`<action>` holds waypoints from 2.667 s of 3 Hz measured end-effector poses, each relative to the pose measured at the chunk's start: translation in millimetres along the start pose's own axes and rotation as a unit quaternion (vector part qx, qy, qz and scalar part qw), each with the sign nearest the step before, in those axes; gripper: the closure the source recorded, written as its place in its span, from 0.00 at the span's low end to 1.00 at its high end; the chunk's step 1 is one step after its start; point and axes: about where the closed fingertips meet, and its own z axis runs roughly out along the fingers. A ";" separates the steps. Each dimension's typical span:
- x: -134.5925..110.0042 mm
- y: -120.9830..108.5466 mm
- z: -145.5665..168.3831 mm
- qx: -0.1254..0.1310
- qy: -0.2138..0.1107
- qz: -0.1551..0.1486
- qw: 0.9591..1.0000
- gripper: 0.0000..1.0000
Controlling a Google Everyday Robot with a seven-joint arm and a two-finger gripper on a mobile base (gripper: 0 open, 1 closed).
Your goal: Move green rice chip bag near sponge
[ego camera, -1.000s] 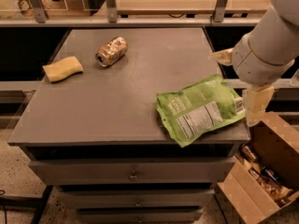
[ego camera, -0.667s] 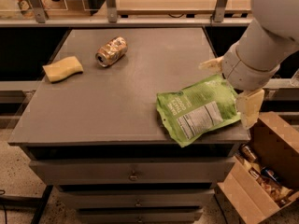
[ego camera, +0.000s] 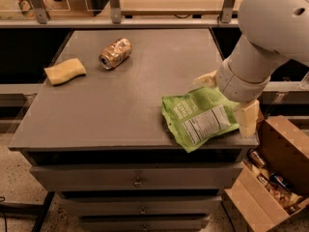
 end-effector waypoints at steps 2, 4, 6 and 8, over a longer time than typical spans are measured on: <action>-10.1 -8.1 16.1 -0.024 -0.001 0.011 1.000 0.00; -1.3 -19.3 31.7 -0.085 0.021 0.108 0.990 0.39; -0.7 -16.3 30.9 -0.111 0.026 0.144 0.983 0.86; -0.7 -16.1 29.1 -0.104 0.026 0.142 0.984 1.00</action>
Offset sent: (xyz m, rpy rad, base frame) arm 0.0109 0.0238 -0.0199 -0.0300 0.0756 -0.0737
